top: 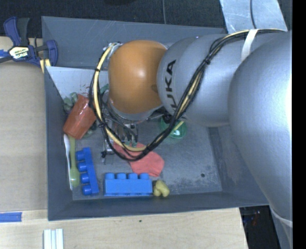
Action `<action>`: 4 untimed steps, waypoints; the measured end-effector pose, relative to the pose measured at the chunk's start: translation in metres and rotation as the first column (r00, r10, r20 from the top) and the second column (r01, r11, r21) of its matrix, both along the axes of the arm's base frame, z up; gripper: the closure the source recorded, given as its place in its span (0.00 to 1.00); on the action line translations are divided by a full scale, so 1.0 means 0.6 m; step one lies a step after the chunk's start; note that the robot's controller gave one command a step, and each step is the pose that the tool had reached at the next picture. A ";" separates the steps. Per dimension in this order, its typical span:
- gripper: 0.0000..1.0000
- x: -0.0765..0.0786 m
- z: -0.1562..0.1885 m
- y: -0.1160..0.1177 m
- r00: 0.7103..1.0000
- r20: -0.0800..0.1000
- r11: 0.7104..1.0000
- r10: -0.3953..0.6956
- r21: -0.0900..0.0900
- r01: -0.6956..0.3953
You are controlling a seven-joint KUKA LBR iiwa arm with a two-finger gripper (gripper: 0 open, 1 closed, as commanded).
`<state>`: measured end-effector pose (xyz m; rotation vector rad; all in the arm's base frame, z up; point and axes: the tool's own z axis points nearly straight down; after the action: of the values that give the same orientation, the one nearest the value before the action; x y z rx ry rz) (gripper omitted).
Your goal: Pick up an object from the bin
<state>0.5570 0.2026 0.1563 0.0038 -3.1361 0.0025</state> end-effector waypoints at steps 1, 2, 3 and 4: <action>0.00 0.003 0.008 -0.001 1.000 0.008 1.000 -0.002 0.002 0.002; 0.00 -0.009 0.004 -0.116 0.996 0.007 0.997 0.084 0.002 -0.084; 0.00 -0.064 0.054 -0.139 0.999 0.007 0.999 -0.036 0.004 0.036; 0.00 -0.023 -0.044 -0.160 1.000 0.014 1.000 -0.005 0.003 0.005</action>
Offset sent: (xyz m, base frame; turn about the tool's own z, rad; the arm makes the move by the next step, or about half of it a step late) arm -0.0078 -0.0938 0.0008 -0.1049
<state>0.5434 0.1065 0.1298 -0.0045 -3.1502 -0.0017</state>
